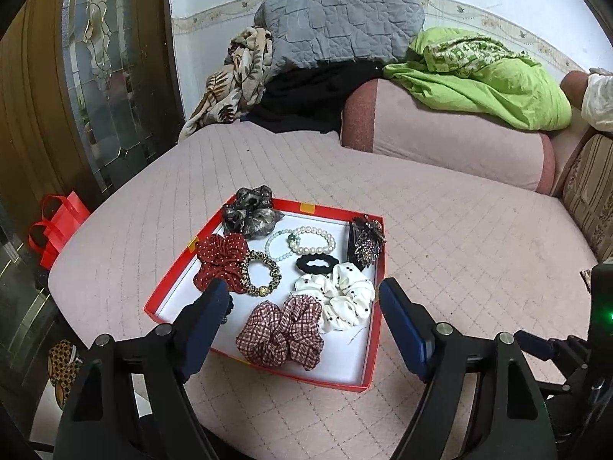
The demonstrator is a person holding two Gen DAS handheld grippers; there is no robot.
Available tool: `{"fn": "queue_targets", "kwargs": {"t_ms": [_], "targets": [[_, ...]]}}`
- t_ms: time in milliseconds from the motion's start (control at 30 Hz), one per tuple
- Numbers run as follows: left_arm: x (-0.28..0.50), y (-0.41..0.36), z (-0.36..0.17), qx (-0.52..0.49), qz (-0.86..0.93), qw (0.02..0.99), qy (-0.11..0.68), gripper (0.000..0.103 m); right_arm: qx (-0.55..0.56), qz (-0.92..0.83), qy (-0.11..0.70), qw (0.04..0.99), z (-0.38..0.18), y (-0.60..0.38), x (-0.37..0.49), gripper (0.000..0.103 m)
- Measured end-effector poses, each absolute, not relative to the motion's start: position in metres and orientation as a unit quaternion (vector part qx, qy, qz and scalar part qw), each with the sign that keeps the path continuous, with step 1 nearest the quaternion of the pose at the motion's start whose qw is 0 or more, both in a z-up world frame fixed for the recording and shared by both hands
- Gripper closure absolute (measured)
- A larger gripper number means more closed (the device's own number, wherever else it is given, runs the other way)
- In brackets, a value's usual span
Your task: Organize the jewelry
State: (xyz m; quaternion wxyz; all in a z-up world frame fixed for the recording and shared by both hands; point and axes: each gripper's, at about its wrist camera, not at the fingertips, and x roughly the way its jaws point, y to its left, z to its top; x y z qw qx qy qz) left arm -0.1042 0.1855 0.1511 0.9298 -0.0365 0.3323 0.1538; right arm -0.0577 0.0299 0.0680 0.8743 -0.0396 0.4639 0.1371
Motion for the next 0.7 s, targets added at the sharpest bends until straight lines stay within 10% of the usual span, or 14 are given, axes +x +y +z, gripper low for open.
{"fn": "queue_targets", "kwargs": {"t_ms": [700], "targets": [[-0.1105, 0.1822, 0.1533, -0.033, 0.176, 0.937, 0.301, 0.005, -0.047, 0.138, 0.47, 0.871, 0.0616, 0.0368, -0.0607, 0.035]]}}
